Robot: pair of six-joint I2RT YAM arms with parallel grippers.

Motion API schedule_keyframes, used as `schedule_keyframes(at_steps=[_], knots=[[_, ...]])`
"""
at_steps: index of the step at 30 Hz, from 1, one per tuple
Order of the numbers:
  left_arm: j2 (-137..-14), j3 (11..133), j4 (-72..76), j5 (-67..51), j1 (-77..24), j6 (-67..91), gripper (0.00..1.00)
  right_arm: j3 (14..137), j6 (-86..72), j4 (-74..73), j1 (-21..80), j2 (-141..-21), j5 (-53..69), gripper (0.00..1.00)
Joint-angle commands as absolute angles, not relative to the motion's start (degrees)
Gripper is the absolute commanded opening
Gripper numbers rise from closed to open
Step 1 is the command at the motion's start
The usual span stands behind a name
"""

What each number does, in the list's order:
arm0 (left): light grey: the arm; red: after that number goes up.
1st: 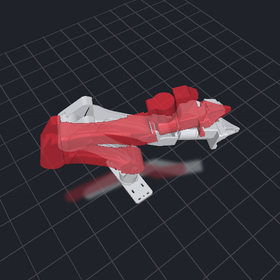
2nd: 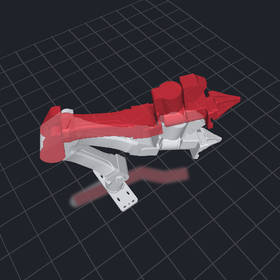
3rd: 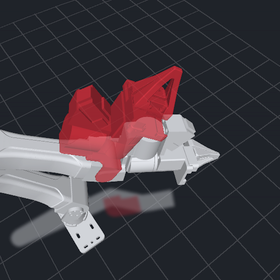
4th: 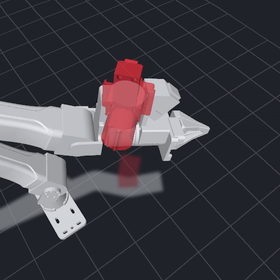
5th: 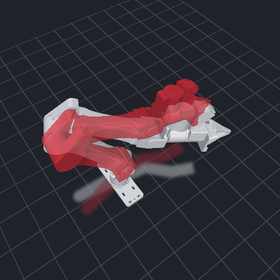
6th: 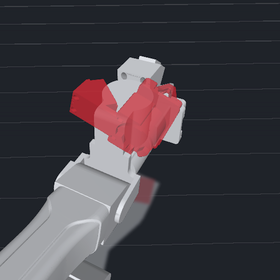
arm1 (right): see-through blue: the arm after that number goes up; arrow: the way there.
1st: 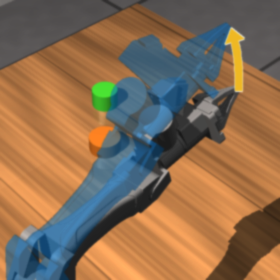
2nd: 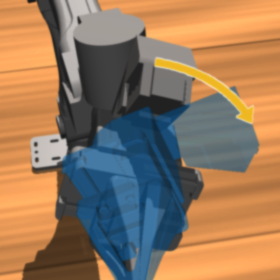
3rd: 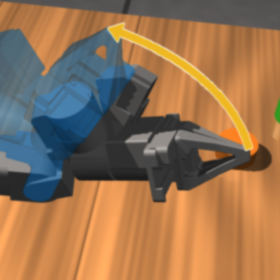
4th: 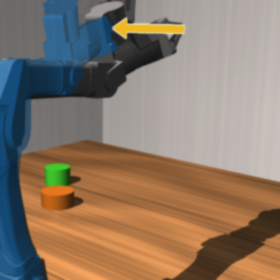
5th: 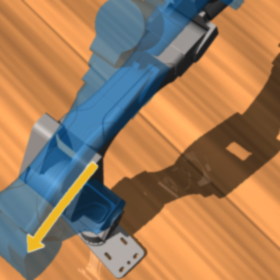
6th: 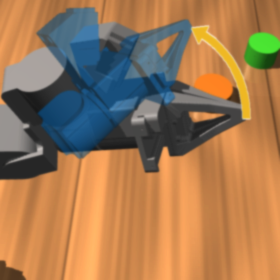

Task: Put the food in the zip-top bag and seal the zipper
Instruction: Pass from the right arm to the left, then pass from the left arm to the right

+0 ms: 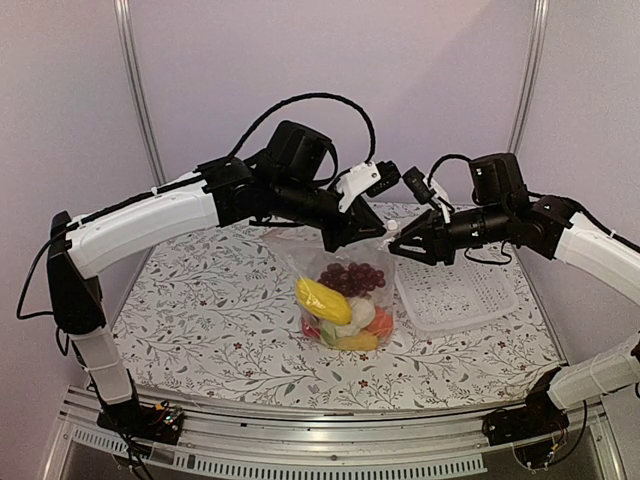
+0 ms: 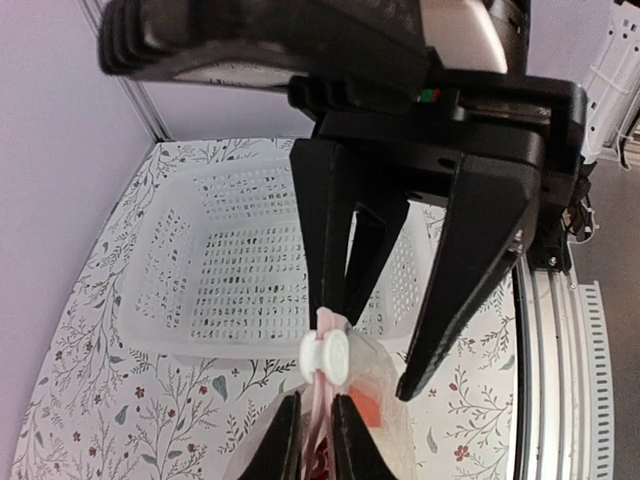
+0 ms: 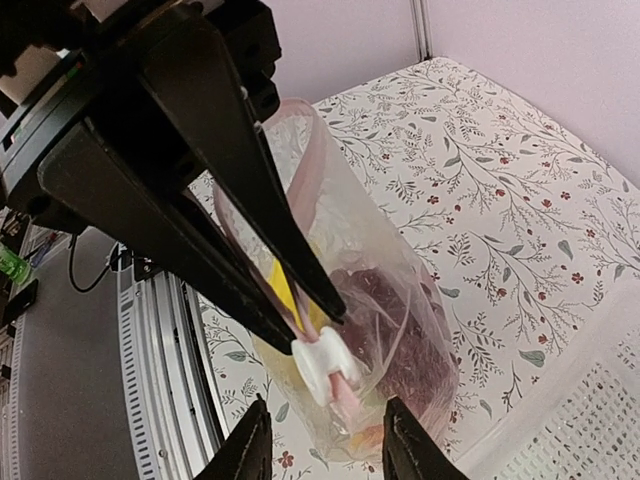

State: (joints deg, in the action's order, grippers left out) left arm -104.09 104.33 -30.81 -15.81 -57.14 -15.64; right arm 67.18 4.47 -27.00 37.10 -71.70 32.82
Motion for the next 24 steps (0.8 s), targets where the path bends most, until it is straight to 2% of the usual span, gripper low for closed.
schedule_keyframes(at_steps=[1,7,14,17,20,24], knots=[[-102.71,104.06,-31.66,-16.46,-57.72,-15.21,0.12,69.53,6.04,-27.69,37.35,-72.84,30.84,0.39],[-102.09,103.77,-31.22,-17.02,-57.50,-14.49,0.12,71.10,7.05,-27.13,37.34,-73.84,31.53,0.39],[-101.47,103.79,-31.11,-17.01,-56.67,-13.09,0.17,72.87,7.89,-27.88,37.35,-75.37,33.40,0.19],[-101.32,104.19,-31.00,-17.10,-56.39,-12.60,0.18,72.73,7.91,-28.65,37.34,-75.24,33.53,0.21],[-101.34,104.45,-31.36,-17.25,-56.30,-12.66,0.18,72.39,7.84,-29.32,37.34,-75.15,33.64,0.31],[-101.43,104.42,-31.55,-17.38,-56.34,-12.72,0.17,72.29,7.76,-30.38,37.35,-75.11,33.01,0.34]])
